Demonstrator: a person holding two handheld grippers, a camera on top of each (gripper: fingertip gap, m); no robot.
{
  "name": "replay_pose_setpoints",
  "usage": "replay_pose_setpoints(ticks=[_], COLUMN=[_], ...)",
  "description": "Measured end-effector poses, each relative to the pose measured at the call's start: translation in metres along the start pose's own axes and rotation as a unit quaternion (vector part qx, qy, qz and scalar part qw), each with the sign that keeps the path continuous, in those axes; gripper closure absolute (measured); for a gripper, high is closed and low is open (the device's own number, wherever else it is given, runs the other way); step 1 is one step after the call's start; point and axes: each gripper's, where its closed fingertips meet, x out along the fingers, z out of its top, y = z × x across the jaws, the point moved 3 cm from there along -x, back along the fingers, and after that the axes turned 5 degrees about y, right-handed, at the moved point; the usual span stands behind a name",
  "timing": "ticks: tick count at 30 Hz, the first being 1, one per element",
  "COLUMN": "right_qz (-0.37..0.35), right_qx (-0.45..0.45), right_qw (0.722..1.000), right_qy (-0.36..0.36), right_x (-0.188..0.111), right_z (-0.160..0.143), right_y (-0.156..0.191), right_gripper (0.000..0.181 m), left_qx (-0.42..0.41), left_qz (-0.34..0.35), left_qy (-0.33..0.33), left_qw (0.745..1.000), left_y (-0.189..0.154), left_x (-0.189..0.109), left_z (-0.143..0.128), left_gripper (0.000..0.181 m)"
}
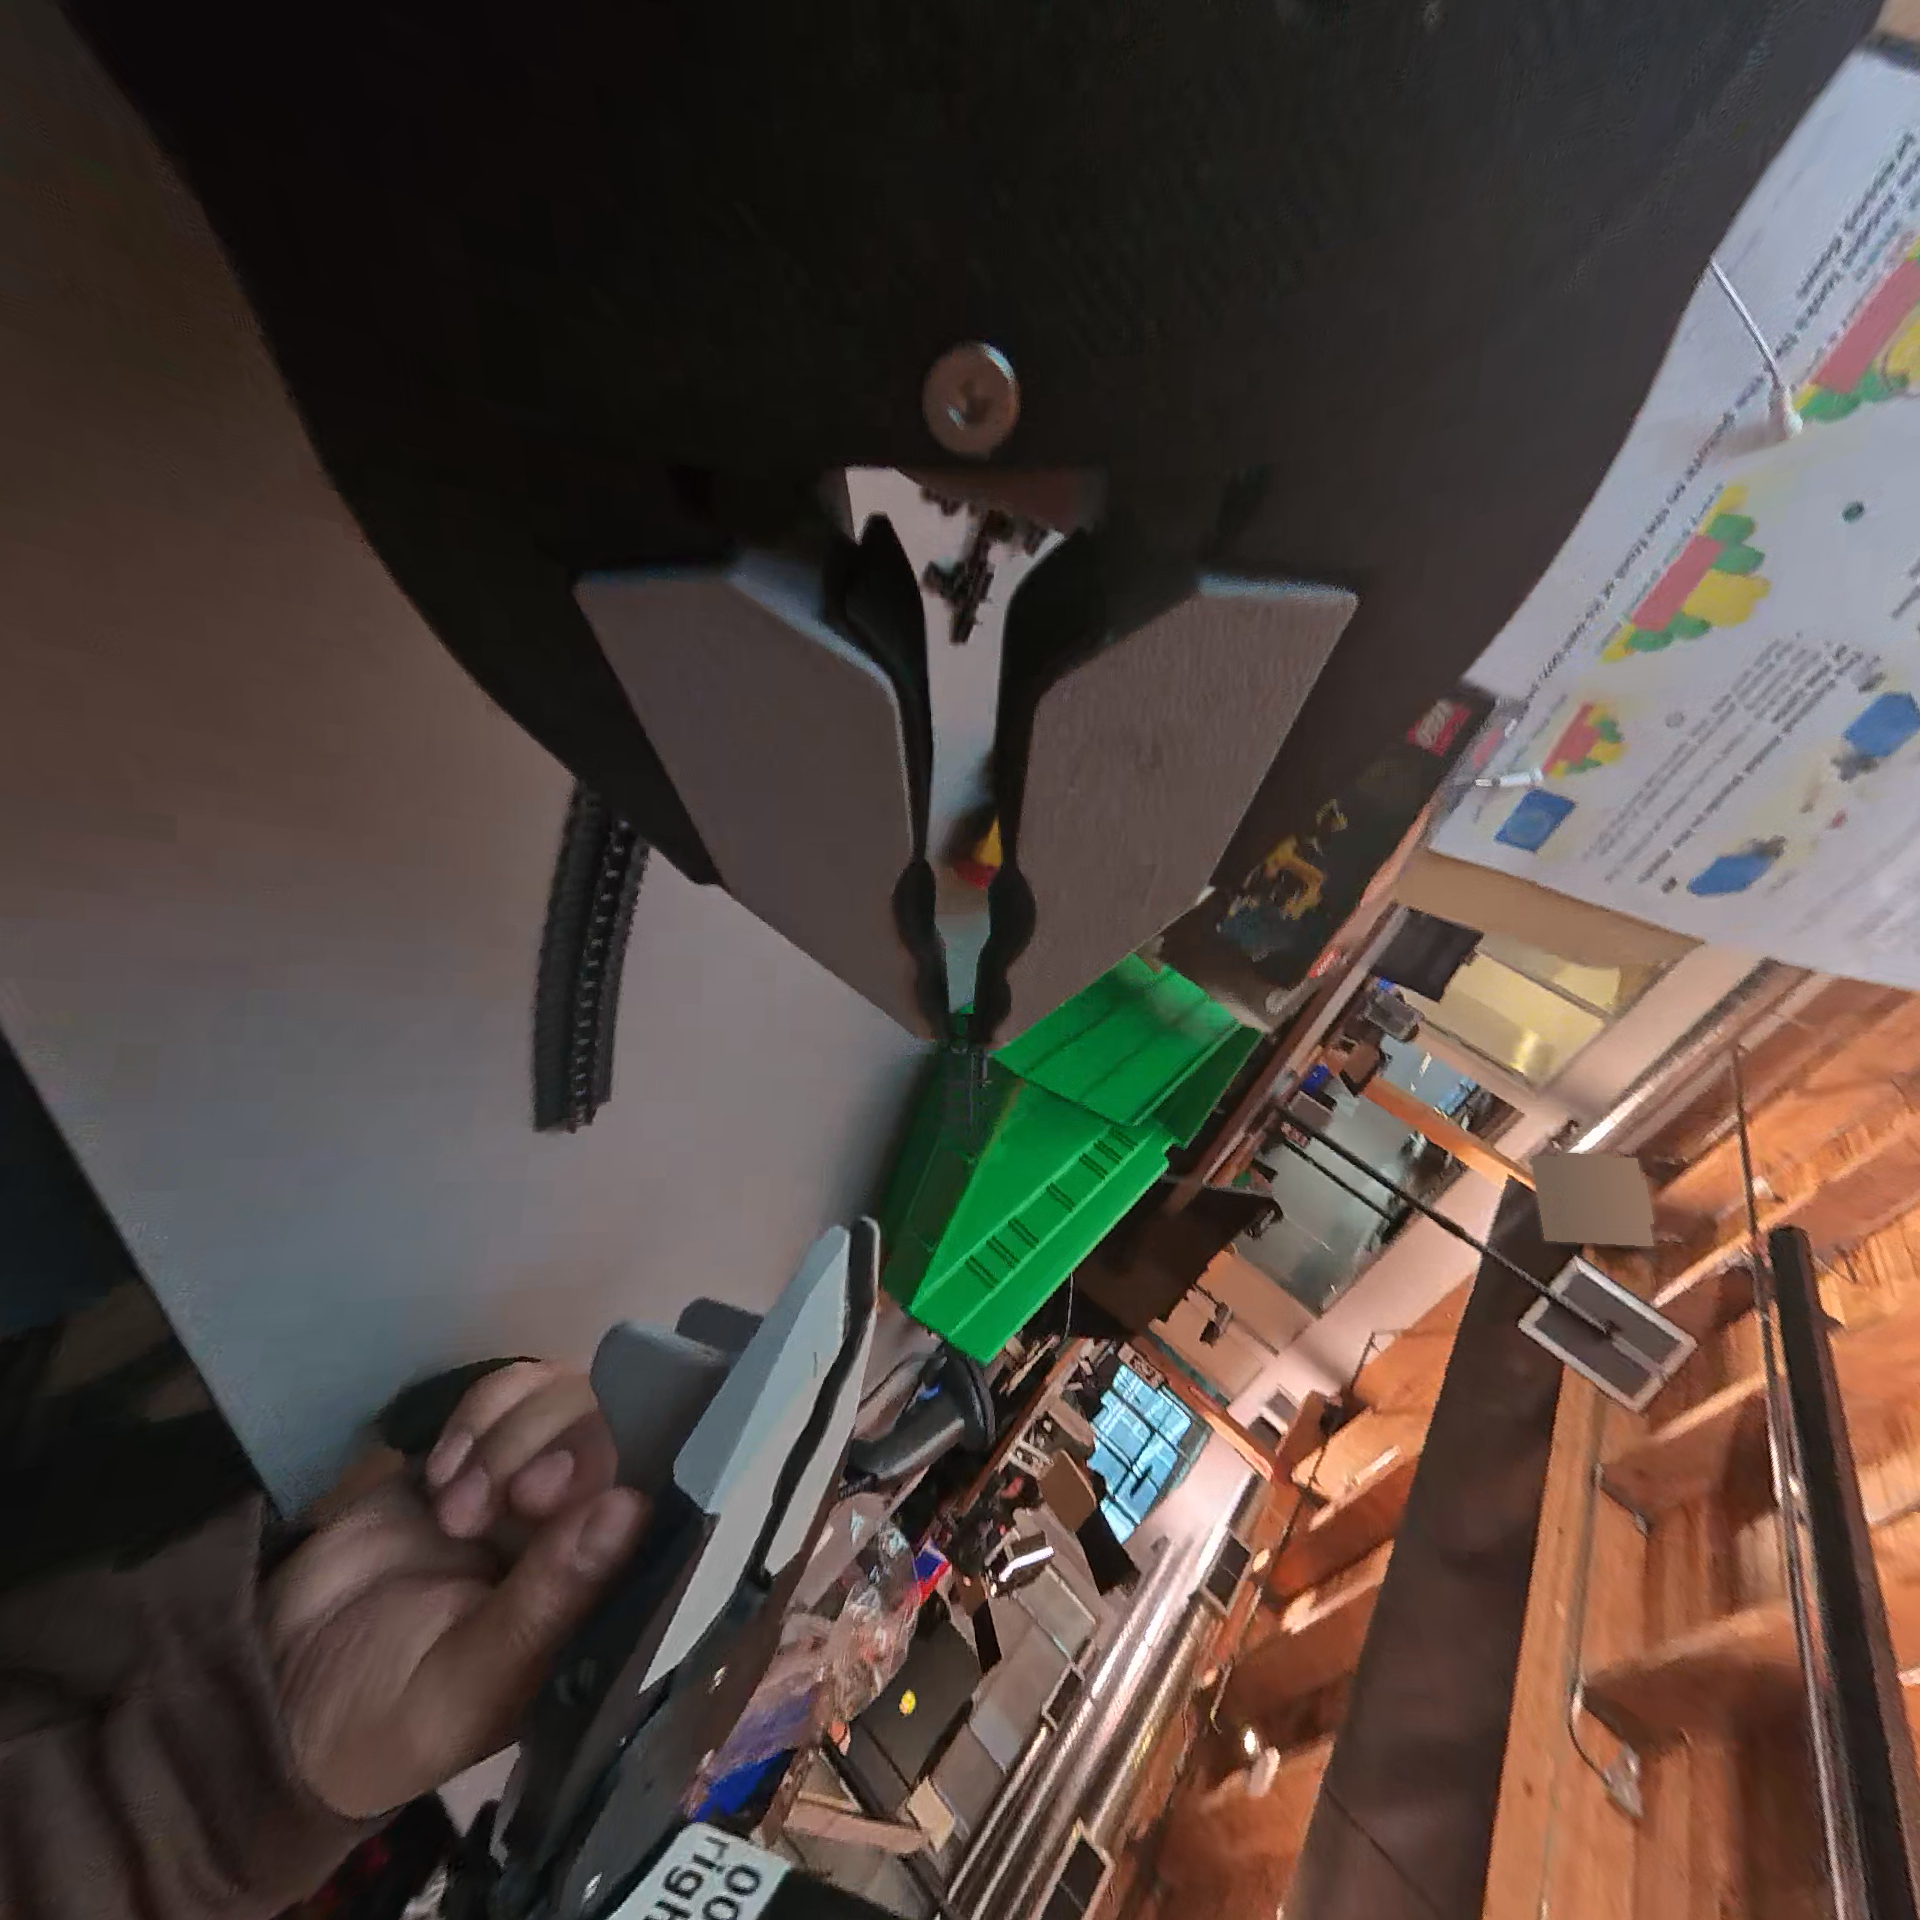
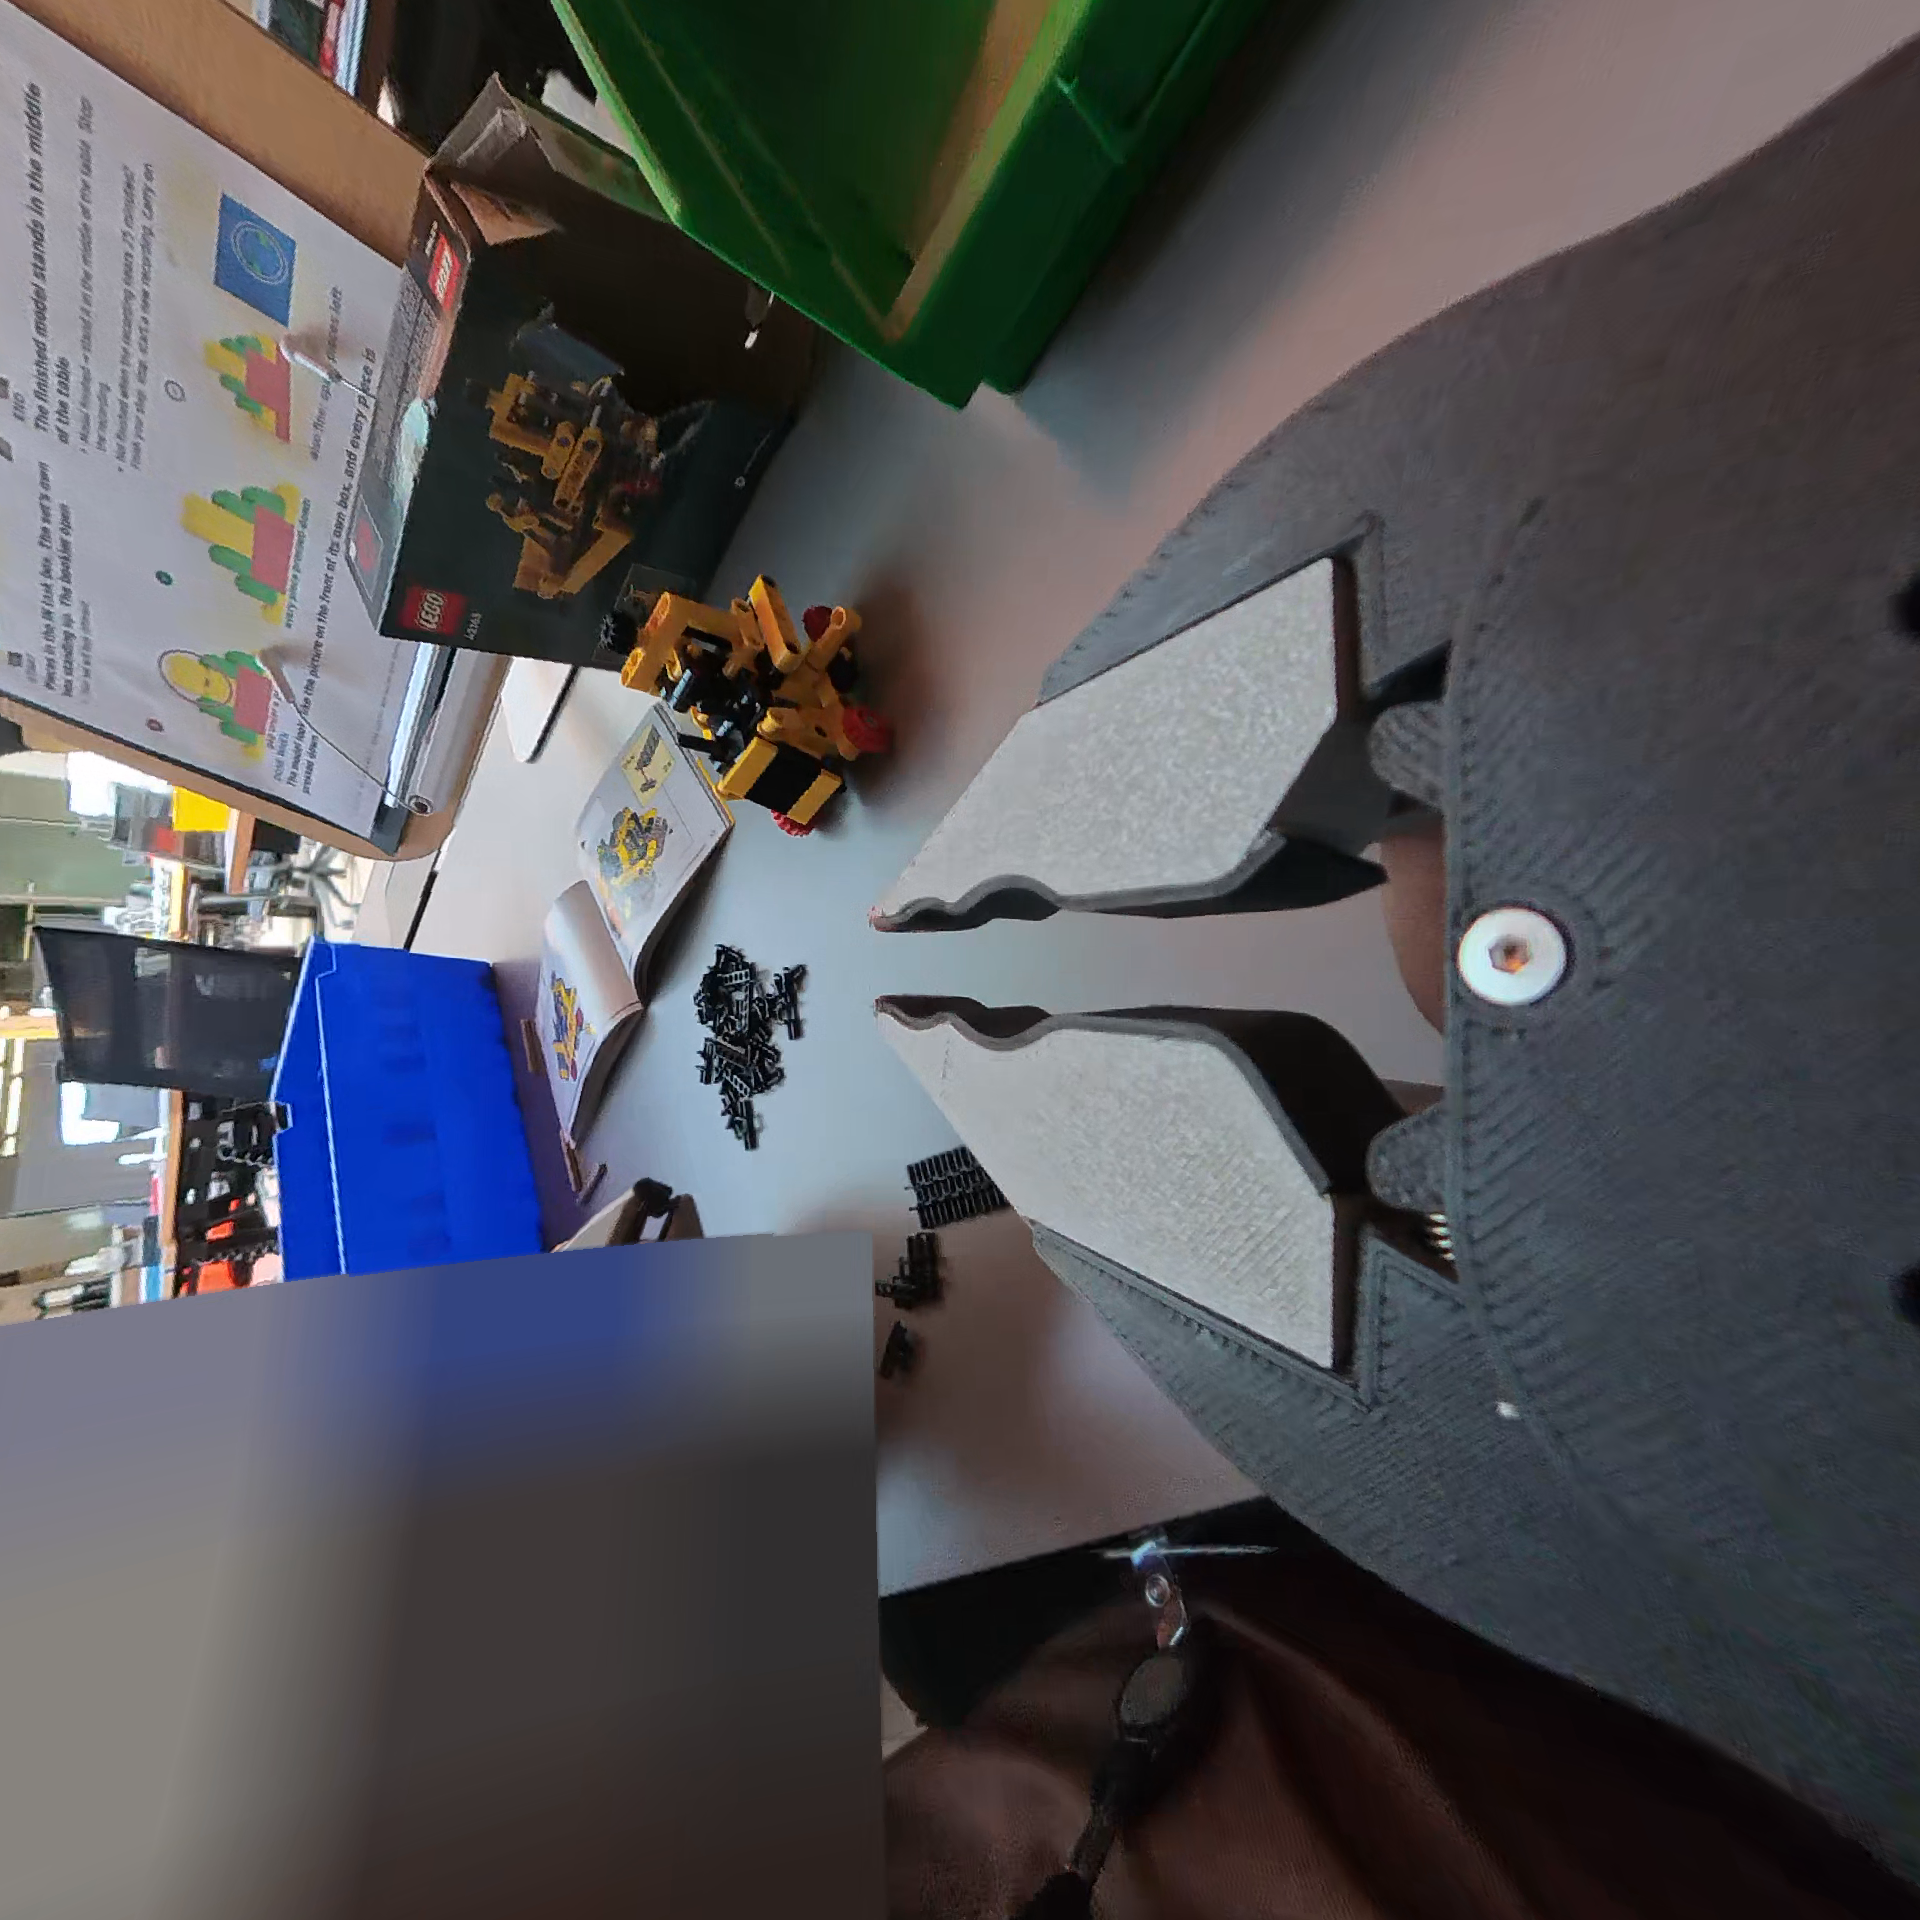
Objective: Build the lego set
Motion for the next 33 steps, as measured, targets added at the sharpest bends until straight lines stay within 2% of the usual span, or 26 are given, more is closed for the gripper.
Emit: replay_pose_setpoints(ticks=[2, 4, 5, 7, 9, 11, 15, 18, 24, 28, 31, 33], right_qz=[-0.012, -0.036, -0.025, -0.017, -0.064, -0.034, -0.082, -0.111, -0.092, -0.078, -0.082, -0.061], right_qx=[0.007, 0.047, 0.062, 0.039, 0.062, 0.095, 0.088, 0.064, 0.062, 0.064, 0.055, 0.059], right_qw=[1.000, 0.991, 0.981, 0.982, 0.977, 0.970, 0.982, 0.978, 0.981, 0.982, 0.986, 0.991], right_qy=[-0.017, -0.120, -0.180, -0.182, -0.194, -0.221, -0.145, -0.162, -0.161, -0.161, -0.132, -0.101], right_x=[0.004, -0.002, -0.008, -0.016, -0.022, -0.024, -0.007, -0.015, -0.017, -0.018, -0.021, -0.021], right_z=[0.002, 0.022, 0.032, 0.034, 0.031, 0.036, 0.022, 0.023, 0.023, 0.023, 0.018, 0.013], right_y=[-0.009, -0.023, -0.026, -0.028, -0.044, -0.044, -0.052, -0.047, -0.040, -0.036, -0.029, -0.019], right_gripper=[0.172, 0.175, 0.180, 0.181, 0.181, 0.179, 0.168, 0.173, 0.173, 0.173, 0.173, 0.170], left_qx=[-0.031, -0.065, -0.078, -0.090, -0.091, -0.131, -0.148, -0.151, -0.138, -0.086, -0.030, -0.025], left_qz=[0.003, 0.011, 0.010, 0.011, 0.024, 0.013, 0.024, 0.026, 0.033, 0.023, 0.039, 0.039], left_qy=[0.013, 0.028, 0.033, 0.056, 0.058, 0.056, 0.052, 0.047, 0.037, 0.013, -0.011, -0.025], left_qw=[0.999, 0.997, 0.996, 0.994, 0.994, 0.990, 0.987, 0.987, 0.989, 0.996, 0.999, 0.999], left_y=[0.010, 0.022, 0.025, 0.028, 0.031, 0.032, 0.040, 0.041, 0.043, 0.029, 0.024, 0.020], left_x=[-0.001, 0.000, 0.001, 0.002, 0.002, 0.005, 0.012, 0.010, 0.016, 0.028, 0.034, 0.039], left_z=[-0.010, -0.021, -0.026, -0.035, -0.038, -0.041, -0.045, -0.044, -0.039, -0.017, 0.007, 0.020], left_gripper=[0.179, 0.179, 0.179, 0.180, 0.180, 0.180, 0.180, 0.180, 0.180, 0.179, 0.179, 0.179])
